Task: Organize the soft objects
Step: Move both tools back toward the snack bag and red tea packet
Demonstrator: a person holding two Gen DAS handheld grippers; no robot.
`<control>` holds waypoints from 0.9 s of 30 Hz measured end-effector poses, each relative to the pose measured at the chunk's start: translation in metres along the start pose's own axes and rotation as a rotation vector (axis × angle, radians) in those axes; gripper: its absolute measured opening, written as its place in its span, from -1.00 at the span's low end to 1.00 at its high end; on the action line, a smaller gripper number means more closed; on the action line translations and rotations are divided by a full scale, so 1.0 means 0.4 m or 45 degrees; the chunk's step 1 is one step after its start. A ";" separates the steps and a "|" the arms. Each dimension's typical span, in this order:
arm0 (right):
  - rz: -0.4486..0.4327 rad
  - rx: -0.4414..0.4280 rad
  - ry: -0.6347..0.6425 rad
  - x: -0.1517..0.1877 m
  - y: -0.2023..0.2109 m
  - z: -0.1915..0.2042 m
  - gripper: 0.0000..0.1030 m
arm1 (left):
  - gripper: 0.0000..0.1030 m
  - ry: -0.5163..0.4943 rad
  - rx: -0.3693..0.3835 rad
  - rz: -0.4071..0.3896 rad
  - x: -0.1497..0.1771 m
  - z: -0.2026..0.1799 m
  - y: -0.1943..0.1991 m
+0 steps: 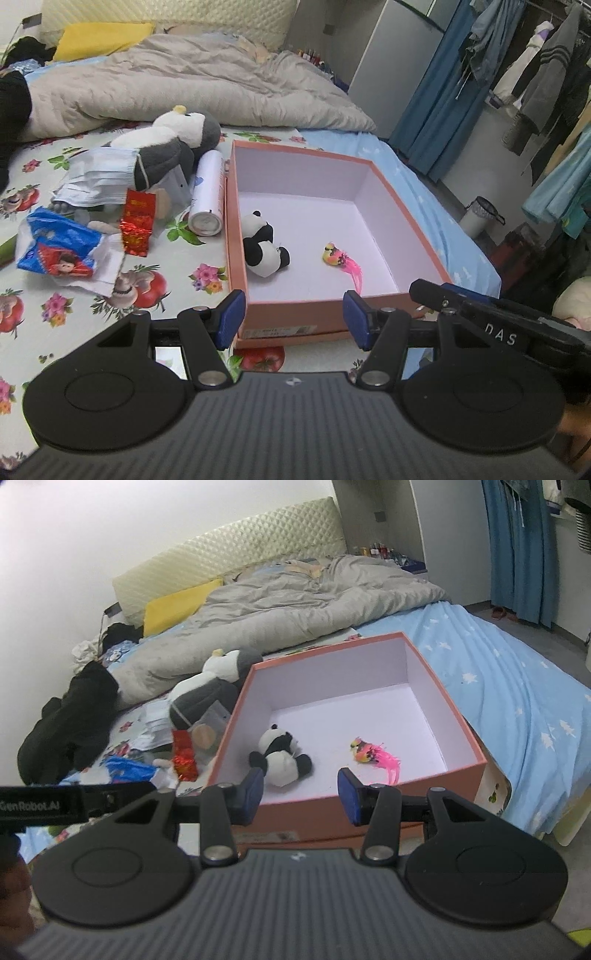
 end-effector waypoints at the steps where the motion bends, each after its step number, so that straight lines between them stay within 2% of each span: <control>1: 0.001 -0.005 0.007 0.007 0.008 0.007 -0.07 | 0.25 0.001 -0.003 -0.006 0.007 0.001 0.011; 9: 0.023 -0.038 0.048 0.068 0.053 0.055 -0.07 | 0.25 0.061 -0.014 -0.040 0.071 0.037 0.101; 16: 0.020 -0.092 0.078 0.099 0.076 0.105 -0.07 | 0.25 0.082 -0.085 -0.068 0.120 0.083 0.176; 23: 0.045 -0.175 0.132 0.144 0.091 0.181 -0.07 | 0.25 0.158 -0.158 -0.091 0.186 0.144 0.248; 27: 0.060 -0.227 0.214 0.191 0.100 0.248 -0.07 | 0.25 0.194 -0.213 -0.098 0.230 0.188 0.290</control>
Point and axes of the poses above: each gripper's, at about its wrist camera, not at the fingertips, and y roughly against the way its jaws point, z to its left, x to its underside, the point moved 9 cm from there along -y, roughly the way its jaws point, and after that the axes turned 5 degrees about -y, right-handed, at the moved point
